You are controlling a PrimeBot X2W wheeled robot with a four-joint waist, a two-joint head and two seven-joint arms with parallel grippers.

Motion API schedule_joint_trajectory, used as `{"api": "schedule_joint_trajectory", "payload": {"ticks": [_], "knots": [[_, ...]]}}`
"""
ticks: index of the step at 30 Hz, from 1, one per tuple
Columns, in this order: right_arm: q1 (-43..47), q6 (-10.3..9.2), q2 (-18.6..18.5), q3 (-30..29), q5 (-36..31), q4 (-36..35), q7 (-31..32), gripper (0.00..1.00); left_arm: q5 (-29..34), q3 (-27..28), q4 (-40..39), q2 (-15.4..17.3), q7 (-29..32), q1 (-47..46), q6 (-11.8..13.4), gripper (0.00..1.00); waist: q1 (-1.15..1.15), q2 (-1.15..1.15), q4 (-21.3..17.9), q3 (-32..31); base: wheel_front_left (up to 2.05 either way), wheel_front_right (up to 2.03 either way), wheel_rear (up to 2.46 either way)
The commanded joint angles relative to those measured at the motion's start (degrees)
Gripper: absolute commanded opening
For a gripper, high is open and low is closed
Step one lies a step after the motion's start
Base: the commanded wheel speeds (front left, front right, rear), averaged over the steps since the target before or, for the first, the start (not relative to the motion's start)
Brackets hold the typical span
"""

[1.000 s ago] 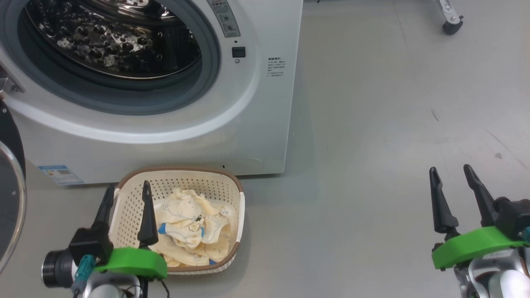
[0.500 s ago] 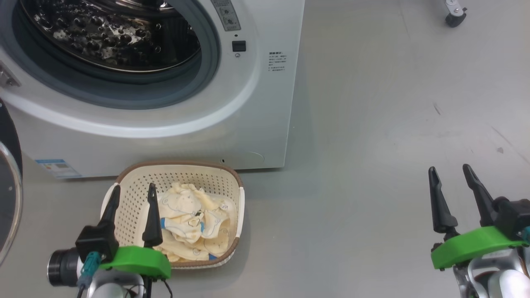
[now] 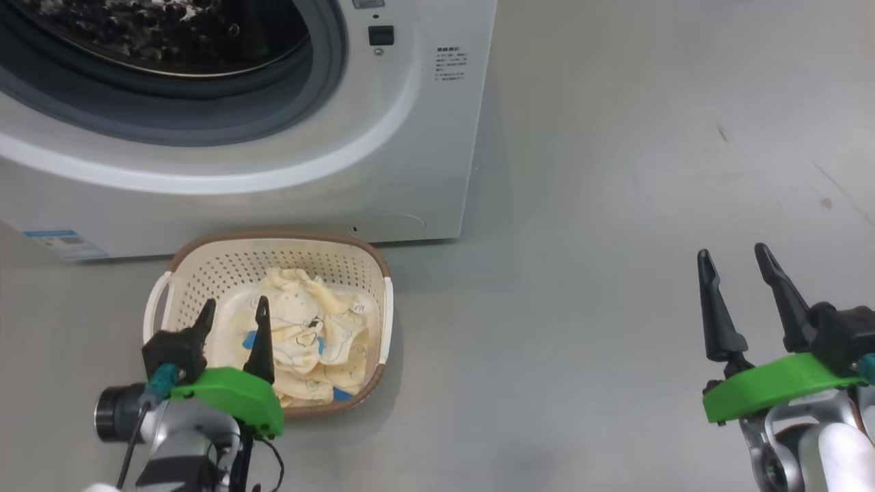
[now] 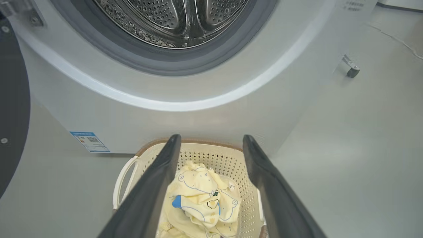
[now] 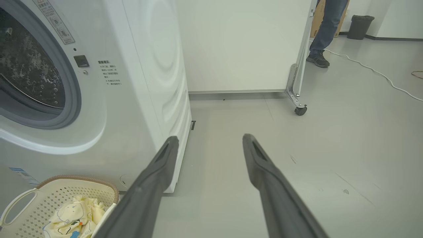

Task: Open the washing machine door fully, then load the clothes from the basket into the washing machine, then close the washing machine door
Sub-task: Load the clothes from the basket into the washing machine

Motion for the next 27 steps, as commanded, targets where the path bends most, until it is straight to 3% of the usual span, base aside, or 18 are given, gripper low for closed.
{"api": "schedule_joint_trajectory", "payload": {"ticks": [1, 10, 19, 27], "knots": [[-2.2, 0.01, -0.7, 1.3, 0.3, -2.2, -0.7, 1.0, -0.9, 1.5, -0.1, 0.9, 0.9, -3.0, -0.8, 1.0, -0.01, 0.0, -0.8, 1.6, 0.0, 0.0, 0.0], [-5.4, 0.01, -0.7, 3.0, 1.2, -1.9, -1.9, 1.0, -4.4, 1.7, 14.9, 1.9, 6.0, -11.6, -5.2, 1.0, -0.01, 0.0, -4.2, 8.8, 0.0, 0.0, 0.0], [-9.1, 0.01, -0.7, 5.3, 3.2, -0.4, -4.3, 1.0, -7.5, 3.4, 28.4, 3.8, 7.3, -20.0, -7.4, 1.0, -0.01, 0.0, -8.6, 17.0, 0.0, 0.0, 0.0], [-12.8, 0.01, -0.7, 7.5, 5.7, 1.5, -6.6, 1.0, -9.1, 4.6, 35.7, 7.5, 8.0, -26.8, -8.3, 1.0, -0.01, 0.0, -12.2, 25.6, 0.0, 0.0, 0.0]]}}
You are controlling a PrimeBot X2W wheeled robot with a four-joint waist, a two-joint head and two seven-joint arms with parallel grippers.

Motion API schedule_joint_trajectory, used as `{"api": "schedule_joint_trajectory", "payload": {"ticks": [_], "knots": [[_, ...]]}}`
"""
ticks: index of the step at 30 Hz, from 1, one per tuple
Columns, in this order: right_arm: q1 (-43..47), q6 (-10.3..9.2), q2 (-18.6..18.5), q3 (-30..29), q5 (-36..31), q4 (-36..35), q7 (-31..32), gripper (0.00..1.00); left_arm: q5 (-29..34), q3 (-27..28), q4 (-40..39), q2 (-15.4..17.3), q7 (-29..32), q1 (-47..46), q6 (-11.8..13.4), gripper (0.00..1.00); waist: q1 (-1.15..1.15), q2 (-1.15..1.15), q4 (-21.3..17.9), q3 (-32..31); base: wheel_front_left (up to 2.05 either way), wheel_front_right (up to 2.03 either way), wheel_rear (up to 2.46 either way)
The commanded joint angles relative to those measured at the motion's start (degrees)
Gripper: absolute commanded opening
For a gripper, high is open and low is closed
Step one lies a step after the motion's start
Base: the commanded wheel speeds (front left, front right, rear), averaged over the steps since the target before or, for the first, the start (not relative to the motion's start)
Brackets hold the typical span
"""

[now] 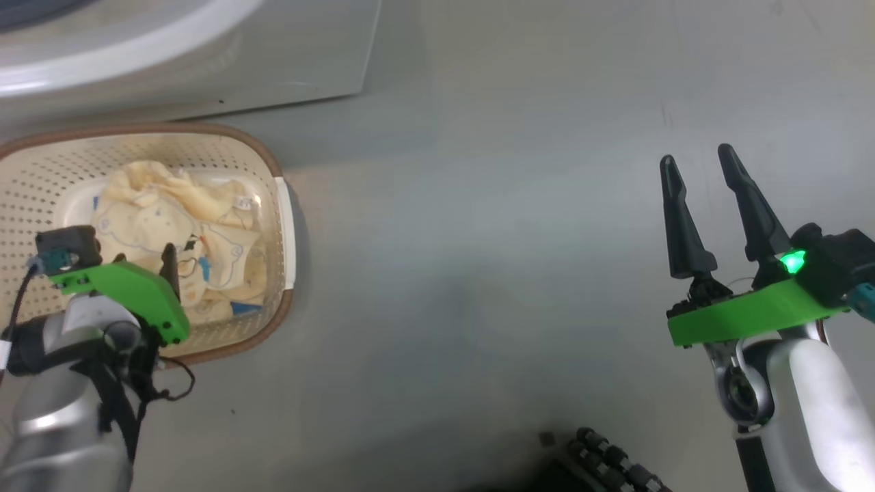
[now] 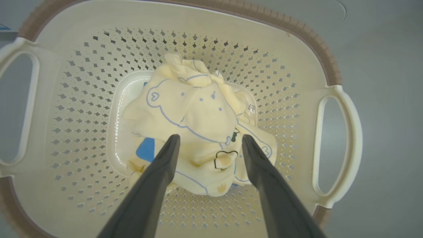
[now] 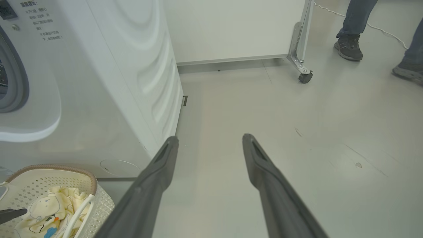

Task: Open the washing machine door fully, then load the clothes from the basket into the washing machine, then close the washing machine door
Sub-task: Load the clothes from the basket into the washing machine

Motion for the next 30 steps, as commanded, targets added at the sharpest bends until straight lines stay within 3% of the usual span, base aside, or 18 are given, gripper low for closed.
{"api": "schedule_joint_trajectory", "payload": {"ticks": [1, 13, 21, 22, 23, 24, 30], "knots": [[-1.0, 0.01, -0.7, 1.5, 0.7, -1.1, -0.9, 1.0, -0.5, 1.8, 0.0, 2.8, 0.1, -1.1, 0.0, 1.0, -0.01, 0.0, -2.6, 4.5, 0.0, 0.0, 0.0], [-5.5, 0.01, -0.7, 6.0, 4.8, 2.2, -2.6, 1.0, -1.6, 2.5, 6.6, 7.1, 3.6, -8.5, 0.7, 1.0, -0.01, 0.0, -5.6, 12.4, 0.0, 0.0, 0.0], [-7.0, 0.01, -0.7, 8.3, 6.7, 1.1, -2.7, 1.0, -2.0, 2.4, 9.5, 8.2, 7.3, -11.0, 3.8, 1.0, -0.01, 0.0, -7.1, 14.7, 0.0, 0.0, 0.0], [-7.0, 0.01, -0.7, 8.5, 6.9, 1.0, -2.7, 1.0, -1.7, 2.2, 9.6, 8.4, 6.9, -11.2, 4.4, 0.59, -0.01, 0.0, -7.2, 14.8, 0.0, 0.0, 0.0], [-7.0, 0.01, -0.7, 8.7, 7.0, 0.9, -2.7, 1.0, -1.7, 2.1, 9.7, 8.4, 6.6, -11.2, 4.7, 0.35, -0.01, 0.0, -7.4, 14.8, 0.0, 0.0, 0.0], [-6.9, 0.01, -0.7, 8.9, 7.1, 0.8, -2.7, 1.0, -1.8, 2.1, 9.9, 8.4, 6.6, -11.2, 4.9, 0.0, -0.01, 0.0, -7.5, 14.9, 0.0, 0.0, 0.0], [-6.8, 0.01, -0.7, 9.0, 7.4, 0.7, -2.7, 1.0, -2.2, 2.2, 10.0, 8.1, 3.5, -10.7, 5.0, 0.0, -0.01, 0.0, -7.4, 14.5, 0.0, 0.0, 0.0]]}}
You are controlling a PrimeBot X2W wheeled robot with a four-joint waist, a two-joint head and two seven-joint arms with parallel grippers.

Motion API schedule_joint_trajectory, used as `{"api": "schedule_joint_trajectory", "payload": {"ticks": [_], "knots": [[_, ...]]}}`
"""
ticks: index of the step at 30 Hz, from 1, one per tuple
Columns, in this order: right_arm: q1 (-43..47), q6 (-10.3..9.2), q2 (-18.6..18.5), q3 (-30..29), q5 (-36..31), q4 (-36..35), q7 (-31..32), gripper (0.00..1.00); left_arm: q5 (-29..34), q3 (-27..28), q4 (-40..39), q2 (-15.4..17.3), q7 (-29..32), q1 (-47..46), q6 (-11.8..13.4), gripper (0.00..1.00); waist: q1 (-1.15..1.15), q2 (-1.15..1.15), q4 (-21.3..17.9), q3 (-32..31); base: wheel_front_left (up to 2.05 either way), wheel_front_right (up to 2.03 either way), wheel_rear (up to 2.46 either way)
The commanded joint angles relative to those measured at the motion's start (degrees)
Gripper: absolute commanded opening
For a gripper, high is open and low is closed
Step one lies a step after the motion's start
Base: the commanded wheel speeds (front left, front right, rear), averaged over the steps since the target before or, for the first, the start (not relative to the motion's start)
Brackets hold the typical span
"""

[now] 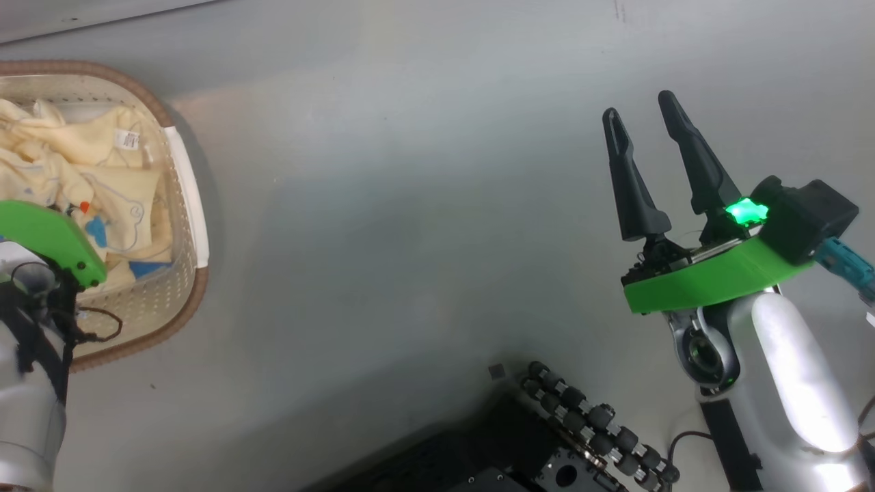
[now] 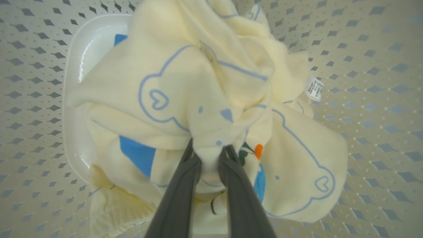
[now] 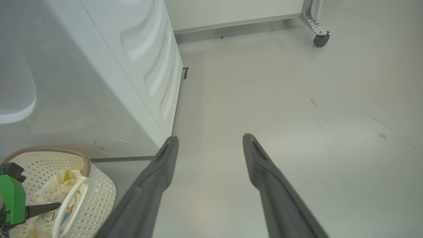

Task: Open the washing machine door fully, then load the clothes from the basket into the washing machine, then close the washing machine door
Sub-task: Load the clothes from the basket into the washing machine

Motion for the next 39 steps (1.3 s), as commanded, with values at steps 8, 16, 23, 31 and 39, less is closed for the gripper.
{"api": "schedule_joint_trajectory", "payload": {"ticks": [8, 16, 23, 31, 39], "knots": [[2.0, 0.01, -0.7, -0.4, 0.5, -1.4, -0.6, 1.0, -0.8, 0.7, 0.0, 0.2, -7.1, 4.6, -0.5, 0.0, 0.0, 0.0, 1.9, -3.0, 0.0, 0.0, 0.0], [2.8, 0.01, -0.7, -2.3, -0.7, -0.6, -0.6, 1.0, 0.2, -1.2, 0.3, -2.2, -13.9, 7.4, -0.5, 0.0, 0.0, 0.0, 4.5, -7.5, 0.0, 0.0, 0.0], [4.9, 0.01, -0.7, -4.4, -3.4, 0.6, -0.6, 1.0, 0.4, -2.0, -0.9, -4.8, -17.8, 10.7, -0.5, 0.0, 0.0, 0.0, 7.5, -13.3, 0.0, 0.0, 0.0], [8.4, 0.01, -0.7, -7.6, -7.1, 1.6, 0.0, 1.0, 1.4, -2.1, -8.3, -7.3, -18.5, 16.6, 0.5, 0.0, 0.0, 0.0, 11.7, -21.1, 0.0, 0.0, 0.0], [11.8, 0.01, -0.7, -8.7, -9.3, -0.1, 1.6, 1.0, 3.7, 0.2, -22.0, -8.6, -18.5, 26.1, 3.3, 0.0, 0.0, 0.0, 14.8, -29.8, 0.0, 0.0, 0.0]]}}
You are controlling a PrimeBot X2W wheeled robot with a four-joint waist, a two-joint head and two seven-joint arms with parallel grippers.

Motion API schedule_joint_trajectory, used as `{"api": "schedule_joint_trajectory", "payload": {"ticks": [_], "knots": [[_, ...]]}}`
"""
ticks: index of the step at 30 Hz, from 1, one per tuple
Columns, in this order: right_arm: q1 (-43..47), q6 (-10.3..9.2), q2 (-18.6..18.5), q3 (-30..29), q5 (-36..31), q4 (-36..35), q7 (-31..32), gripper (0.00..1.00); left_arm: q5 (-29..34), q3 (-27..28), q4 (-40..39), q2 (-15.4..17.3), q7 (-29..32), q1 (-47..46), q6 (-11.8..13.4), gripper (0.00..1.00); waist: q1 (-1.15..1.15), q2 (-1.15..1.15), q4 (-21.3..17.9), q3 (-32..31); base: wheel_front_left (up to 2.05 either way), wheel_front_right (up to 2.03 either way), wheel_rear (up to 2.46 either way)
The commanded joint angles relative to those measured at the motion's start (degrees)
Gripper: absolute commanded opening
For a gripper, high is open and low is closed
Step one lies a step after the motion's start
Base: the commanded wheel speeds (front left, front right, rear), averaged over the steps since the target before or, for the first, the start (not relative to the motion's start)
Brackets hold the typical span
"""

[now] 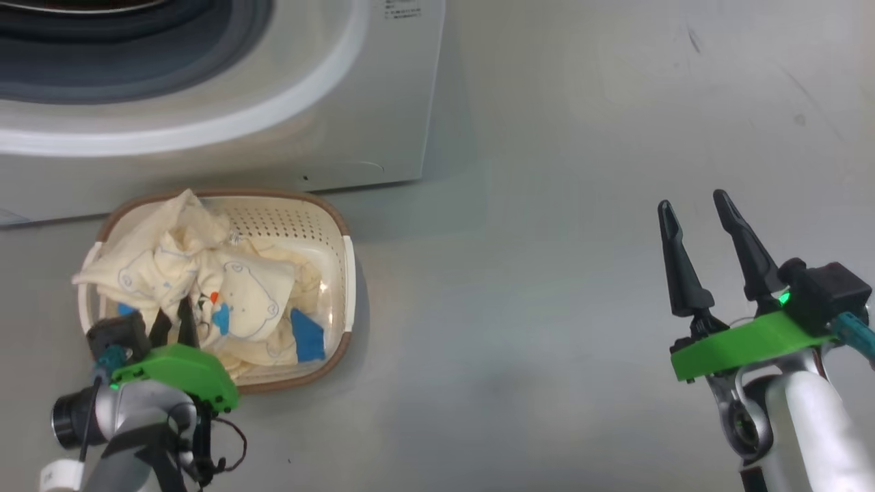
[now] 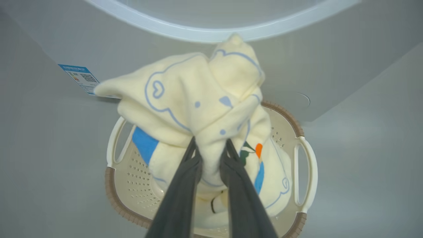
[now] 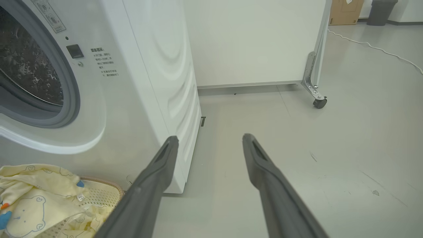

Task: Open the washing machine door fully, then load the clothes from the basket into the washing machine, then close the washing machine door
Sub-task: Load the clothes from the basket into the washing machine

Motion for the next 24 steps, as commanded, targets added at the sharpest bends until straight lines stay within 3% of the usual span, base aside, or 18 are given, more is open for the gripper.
{"api": "schedule_joint_trajectory", "payload": {"ticks": [1, 15, 24], "knots": [[1.6, 0.01, -0.7, 0.3, -0.7, -2.2, 0.9, 1.0, 0.5, 2.5, -3.6, 1.0, -0.8, 2.3, 0.6, 0.0, 0.01, -0.01, 2.6, -4.8, 0.0, 0.0, 0.0], [8.6, 0.01, -0.7, -1.3, -3.7, -6.5, 5.9, 1.0, 6.2, 3.8, -25.8, 0.4, -0.8, 16.4, 2.1, 0.0, 0.01, -0.01, 5.8, -15.8, 0.0, 0.0, 0.0], [11.9, 0.01, -0.7, -1.8, -4.7, -8.8, 8.2, 1.0, 7.3, 3.5, -34.1, 1.2, -0.4, 22.7, 3.0, 0.0, 0.01, -0.01, 6.5, -20.8, 0.0, 0.0, 0.0]]}}
